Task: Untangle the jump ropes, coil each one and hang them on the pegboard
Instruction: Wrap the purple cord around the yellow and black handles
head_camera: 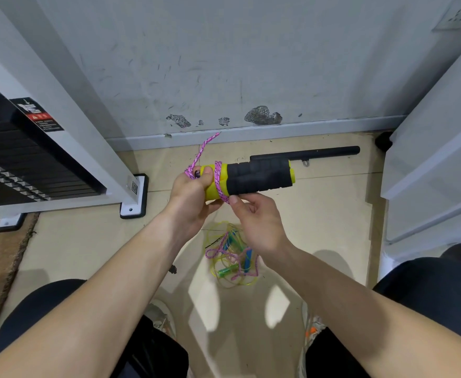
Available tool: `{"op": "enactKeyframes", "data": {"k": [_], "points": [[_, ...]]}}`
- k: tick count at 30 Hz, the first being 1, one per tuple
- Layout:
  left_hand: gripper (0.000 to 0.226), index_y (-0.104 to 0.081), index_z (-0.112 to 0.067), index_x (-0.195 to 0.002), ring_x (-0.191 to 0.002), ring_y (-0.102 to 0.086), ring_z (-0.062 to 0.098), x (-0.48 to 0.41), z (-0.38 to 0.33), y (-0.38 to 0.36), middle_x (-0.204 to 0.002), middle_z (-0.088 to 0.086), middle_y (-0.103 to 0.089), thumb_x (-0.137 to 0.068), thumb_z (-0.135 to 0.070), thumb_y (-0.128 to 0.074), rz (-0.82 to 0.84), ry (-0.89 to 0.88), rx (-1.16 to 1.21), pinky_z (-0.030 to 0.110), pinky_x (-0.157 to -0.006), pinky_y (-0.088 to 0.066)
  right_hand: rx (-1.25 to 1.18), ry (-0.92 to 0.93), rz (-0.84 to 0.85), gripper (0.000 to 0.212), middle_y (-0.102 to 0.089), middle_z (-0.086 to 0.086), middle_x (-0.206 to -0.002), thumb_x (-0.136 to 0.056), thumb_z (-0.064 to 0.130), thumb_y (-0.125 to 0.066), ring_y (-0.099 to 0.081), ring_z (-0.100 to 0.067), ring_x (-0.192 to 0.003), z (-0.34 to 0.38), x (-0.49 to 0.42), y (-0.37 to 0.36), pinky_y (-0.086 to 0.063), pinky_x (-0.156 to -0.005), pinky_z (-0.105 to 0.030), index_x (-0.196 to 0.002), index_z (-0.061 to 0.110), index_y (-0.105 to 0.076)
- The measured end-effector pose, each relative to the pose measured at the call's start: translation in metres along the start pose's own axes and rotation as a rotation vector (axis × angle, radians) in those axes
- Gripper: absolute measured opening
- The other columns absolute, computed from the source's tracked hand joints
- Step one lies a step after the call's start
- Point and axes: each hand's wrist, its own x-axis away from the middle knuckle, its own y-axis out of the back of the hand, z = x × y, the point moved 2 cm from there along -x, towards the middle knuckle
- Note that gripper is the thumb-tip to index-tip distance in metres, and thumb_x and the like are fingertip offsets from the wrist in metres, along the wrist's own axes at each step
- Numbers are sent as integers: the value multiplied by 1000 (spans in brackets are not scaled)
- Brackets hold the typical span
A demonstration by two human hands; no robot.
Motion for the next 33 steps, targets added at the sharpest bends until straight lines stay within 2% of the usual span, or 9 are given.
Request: {"op": "enactKeyframes", "data": {"k": [3, 6, 10, 12, 14, 17, 22, 27, 33], "points": [[20, -60, 4, -109, -80, -70, 27, -1, -3, 0, -90, 17, -71, -103, -11, -49, 12, -12, 48, 44, -81, -59, 43, 37, 15, 14, -74, 14, -101, -98, 35, -62, -65, -6, -103, 2, -3, 3, -50, -92, -25, -102, 31, -74], [18, -61, 2, -95, -70, -66, 24, -1, -6, 2, -78, 14, -69, -103, -5, -46, 69, 59, 171, 42, -77, -55, 114, 38, 43, 23, -68, 16, -77, -95, 44, -63, -63, -2, -82, 7, -5, 6, -48, -77, -22, -81, 27, -71], [19, -57, 10, -107, -69, -60, 22, 7, -11, 0, -87, 15, -58, -94, 9, -43, 302, 104, 178, 30, -63, -52, 303, -49, 246, 43, -50, 12, -58, -92, 53, -62, -46, -4, -57, 4, -5, 12, -38, -59, -21, -66, 19, -58], [26, -51, 20, -118, -91, -60, 33, 6, -11, 1, -101, 25, -57, -95, 9, -44, 355, 72, 125, 40, -80, -54, 278, -107, 365, 26, -53, 16, -71, -92, 45, -67, -51, 4, -72, 4, -7, 20, -43, -66, -11, -76, 27, -59], [27, -52, 15, -121, -97, -55, 35, 7, -10, 2, -104, 25, -56, -100, 0, -45, 403, 33, 20, 45, -88, -47, 189, -206, 427, 14, -54, 14, -83, -91, 27, -68, -54, -7, -89, 8, -13, 29, -47, -75, -10, -84, 26, -56], [10, -57, -2, -102, -78, -59, 23, 10, -13, 4, -86, 12, -60, -101, -5, -47, 471, -56, -185, 35, -73, -52, 333, -179, 430, 34, -58, 9, -70, -97, 4, -54, -56, -12, -75, 18, -24, 45, -48, -61, -21, -72, 26, -61], [13, -51, -14, -106, -78, -51, 10, 9, -14, 19, -90, 2, -53, -100, -4, -53, 488, -279, -652, 24, -69, -46, 407, -100, 434, 23, -48, 0, -60, -88, 24, -71, -40, -13, -56, 21, -23, 61, -33, -54, -25, -76, 5, -70], [19, -48, -18, -116, -78, -48, 10, 10, -6, 15, -96, -2, -51, -100, -12, -55, 571, -352, -903, 24, -68, -44, 524, -107, 374, 31, -48, 7, -57, -94, 36, -68, -40, -17, -59, 31, -21, 56, -33, -50, -26, -71, 16, -74], [22, -43, -14, -113, -89, -45, 15, 3, 3, 7, -104, -1, -45, -97, -10, -57, 369, -546, -1109, 20, -74, -36, 216, -282, 139, 27, -57, -11, -68, -95, 14, -59, -42, -15, -48, 23, -15, 38, -37, -47, -26, -77, -2, -70]]}}
